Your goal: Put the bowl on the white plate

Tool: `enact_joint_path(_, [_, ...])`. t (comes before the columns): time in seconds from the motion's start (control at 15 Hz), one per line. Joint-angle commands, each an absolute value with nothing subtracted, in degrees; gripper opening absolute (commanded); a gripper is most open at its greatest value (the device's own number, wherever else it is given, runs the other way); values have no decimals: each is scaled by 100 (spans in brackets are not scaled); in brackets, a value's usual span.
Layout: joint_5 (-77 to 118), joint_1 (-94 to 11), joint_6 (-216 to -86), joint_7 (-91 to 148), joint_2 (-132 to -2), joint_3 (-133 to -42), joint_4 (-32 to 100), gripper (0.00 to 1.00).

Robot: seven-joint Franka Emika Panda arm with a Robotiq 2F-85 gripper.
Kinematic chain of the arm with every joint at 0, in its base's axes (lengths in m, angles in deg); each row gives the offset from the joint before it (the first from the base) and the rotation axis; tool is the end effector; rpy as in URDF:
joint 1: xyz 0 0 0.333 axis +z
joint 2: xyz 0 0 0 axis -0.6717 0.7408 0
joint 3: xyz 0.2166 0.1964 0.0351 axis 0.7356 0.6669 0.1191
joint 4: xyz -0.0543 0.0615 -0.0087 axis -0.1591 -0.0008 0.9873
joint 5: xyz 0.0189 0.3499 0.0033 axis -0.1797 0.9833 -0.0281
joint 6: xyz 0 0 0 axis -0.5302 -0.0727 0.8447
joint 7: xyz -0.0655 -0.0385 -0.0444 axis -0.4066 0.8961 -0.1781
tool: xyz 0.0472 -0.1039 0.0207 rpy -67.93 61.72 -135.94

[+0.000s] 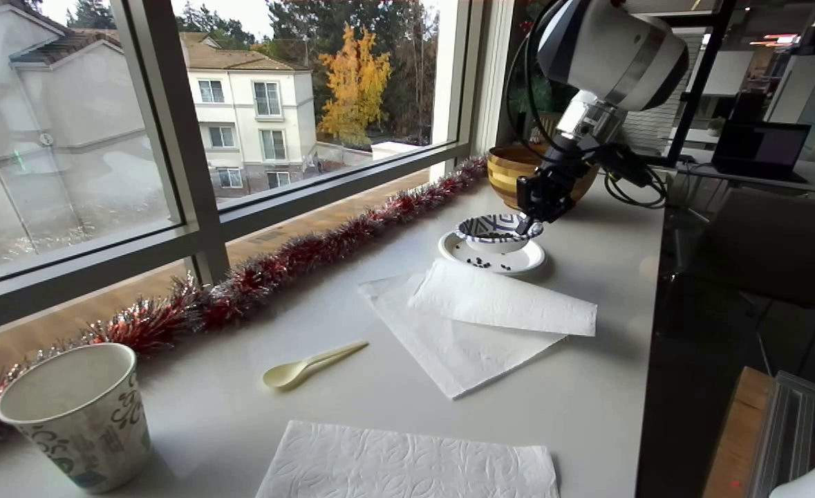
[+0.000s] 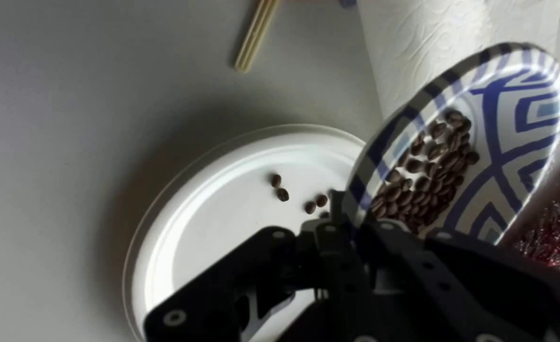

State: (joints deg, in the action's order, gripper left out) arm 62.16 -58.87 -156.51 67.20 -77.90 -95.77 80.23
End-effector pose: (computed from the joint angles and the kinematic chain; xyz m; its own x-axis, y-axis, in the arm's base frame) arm 0.4026 -0.2150 0.2708 0.8981 -0.4343 0.0694 -0.3783 -0.8433 -0.3817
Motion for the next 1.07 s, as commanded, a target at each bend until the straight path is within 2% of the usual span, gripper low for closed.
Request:
enact_joint_path(0.0, [6317,-5902,-15744,6706,-7796,-9621,8043,4])
enact_joint_path(0.2, [6390,-5919,-15795,6704,-7804,-9634,8049,4])
enact_joint_path(0.27, [6393,-5917,-15796,6704,-7805,-9633,8049,1])
enact_joint_path(1.0, [7737,-6050,-16987,6831,-6714,-9492,7410,1])
